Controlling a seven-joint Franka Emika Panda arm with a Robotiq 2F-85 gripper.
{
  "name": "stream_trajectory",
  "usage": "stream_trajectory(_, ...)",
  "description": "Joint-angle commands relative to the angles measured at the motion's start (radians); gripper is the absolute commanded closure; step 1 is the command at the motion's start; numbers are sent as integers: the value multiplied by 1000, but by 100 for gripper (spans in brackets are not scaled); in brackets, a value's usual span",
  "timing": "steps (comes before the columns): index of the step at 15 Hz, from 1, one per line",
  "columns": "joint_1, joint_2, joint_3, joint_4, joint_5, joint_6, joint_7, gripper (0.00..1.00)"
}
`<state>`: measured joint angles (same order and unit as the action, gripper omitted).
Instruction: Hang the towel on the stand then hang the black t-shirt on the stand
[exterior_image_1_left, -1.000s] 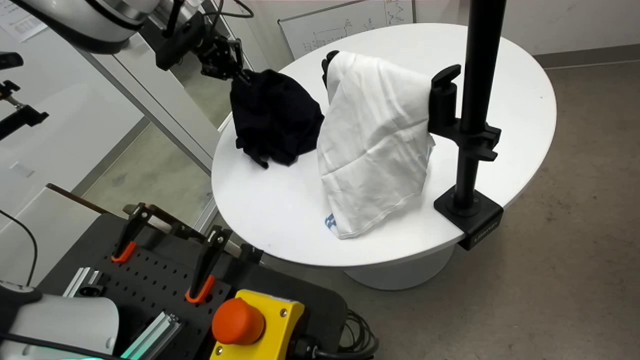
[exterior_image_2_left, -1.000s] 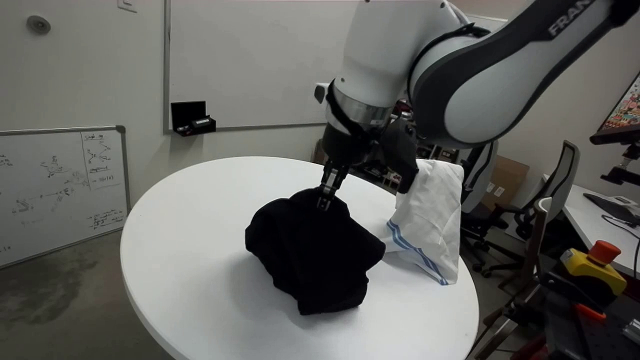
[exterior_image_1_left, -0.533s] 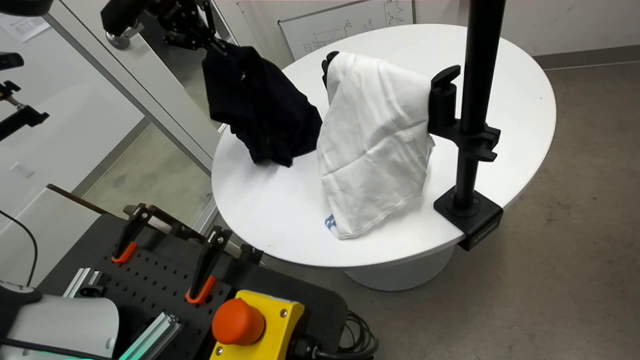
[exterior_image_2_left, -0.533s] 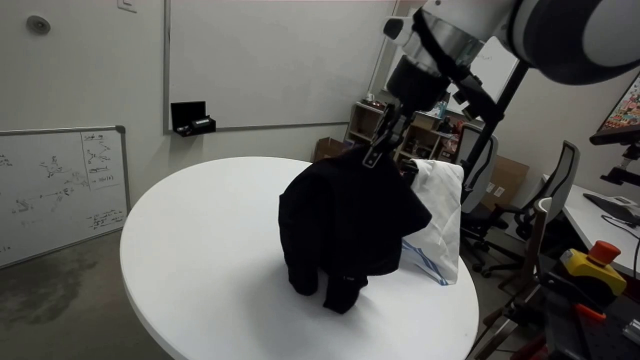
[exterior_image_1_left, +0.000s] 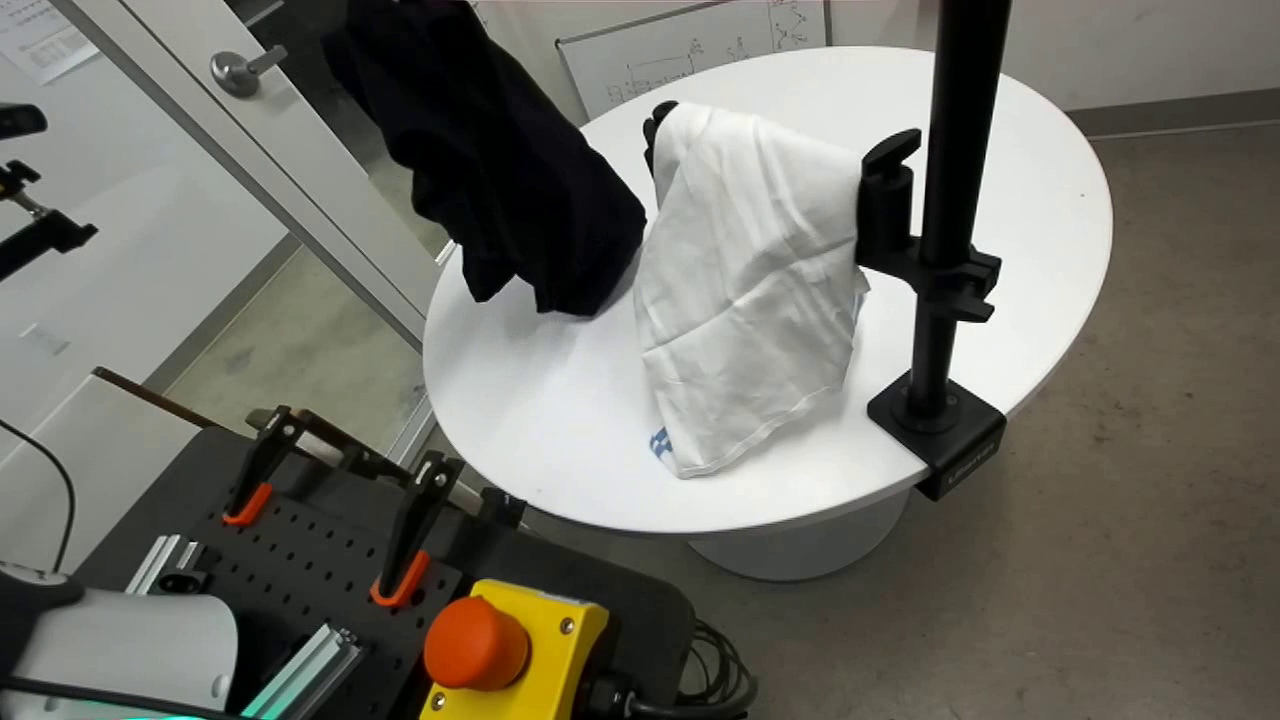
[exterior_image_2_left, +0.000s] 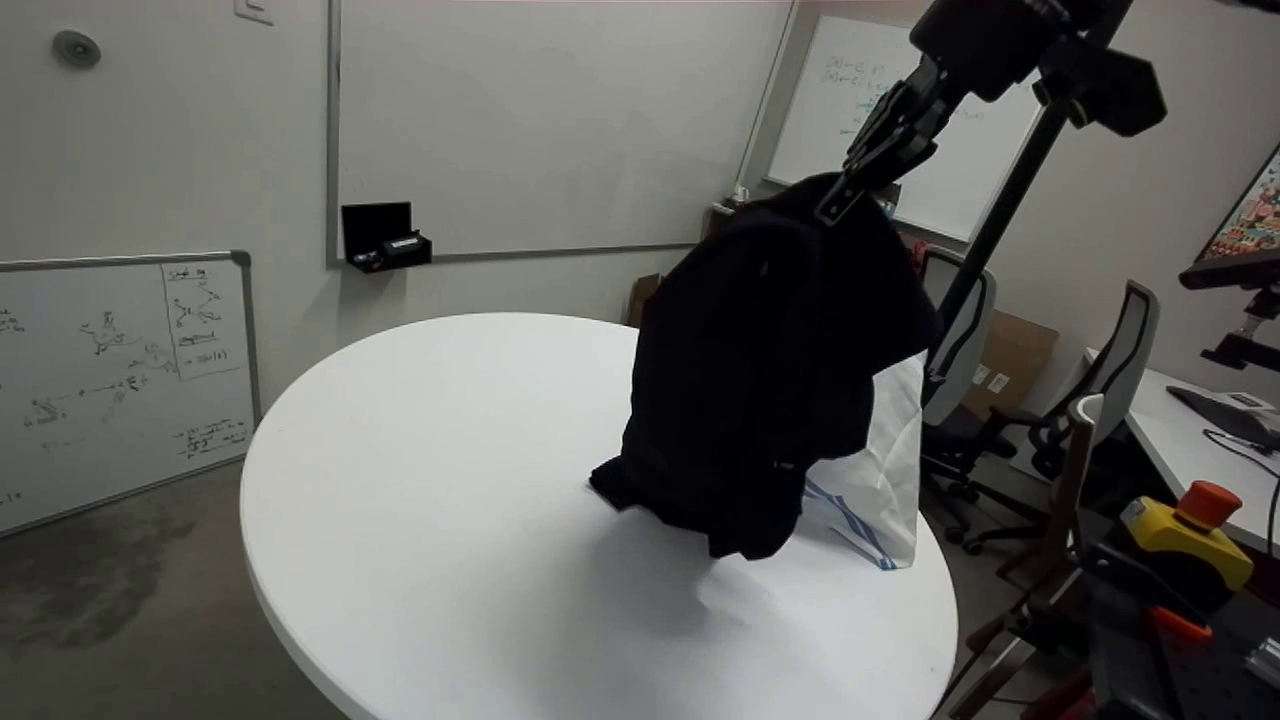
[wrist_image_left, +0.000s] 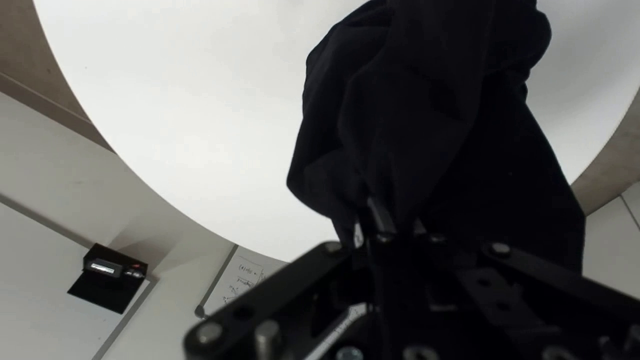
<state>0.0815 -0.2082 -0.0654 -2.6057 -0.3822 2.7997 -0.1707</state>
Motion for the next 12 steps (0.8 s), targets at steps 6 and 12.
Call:
stream_trajectory(6,-84,-2,4,160,109,-124,-38,99)
stream_trajectory(12,-159,102,-10,358,107,-198,32,99)
